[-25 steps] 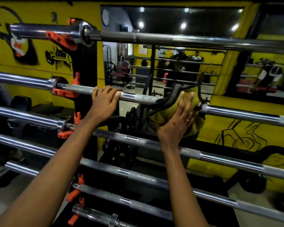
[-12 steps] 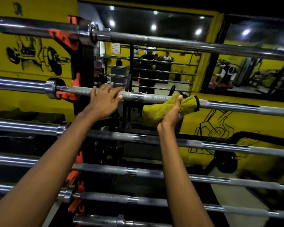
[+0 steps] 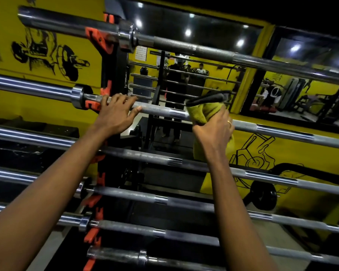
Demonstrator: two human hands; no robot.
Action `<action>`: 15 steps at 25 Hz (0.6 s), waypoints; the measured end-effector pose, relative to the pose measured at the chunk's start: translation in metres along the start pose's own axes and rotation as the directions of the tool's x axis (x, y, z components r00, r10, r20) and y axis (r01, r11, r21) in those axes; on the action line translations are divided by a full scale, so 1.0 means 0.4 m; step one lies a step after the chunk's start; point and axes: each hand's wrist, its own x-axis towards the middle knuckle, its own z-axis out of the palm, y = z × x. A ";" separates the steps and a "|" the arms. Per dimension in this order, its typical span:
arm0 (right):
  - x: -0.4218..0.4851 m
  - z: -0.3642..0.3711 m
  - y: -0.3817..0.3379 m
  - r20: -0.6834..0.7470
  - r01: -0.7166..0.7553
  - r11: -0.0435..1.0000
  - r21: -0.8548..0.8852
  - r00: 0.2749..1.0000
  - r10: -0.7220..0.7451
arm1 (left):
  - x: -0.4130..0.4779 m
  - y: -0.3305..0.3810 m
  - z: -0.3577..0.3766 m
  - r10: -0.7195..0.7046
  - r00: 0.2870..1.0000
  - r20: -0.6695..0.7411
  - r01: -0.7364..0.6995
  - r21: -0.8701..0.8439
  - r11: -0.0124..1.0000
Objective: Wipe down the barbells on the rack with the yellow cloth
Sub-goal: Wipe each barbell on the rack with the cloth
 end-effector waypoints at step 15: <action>0.123 0.010 -0.058 0.382 0.393 0.902 -0.181 0.873 -0.303 | 0.003 -0.001 -0.035 -0.009 0.987 0.163 0.018 -0.052 0.998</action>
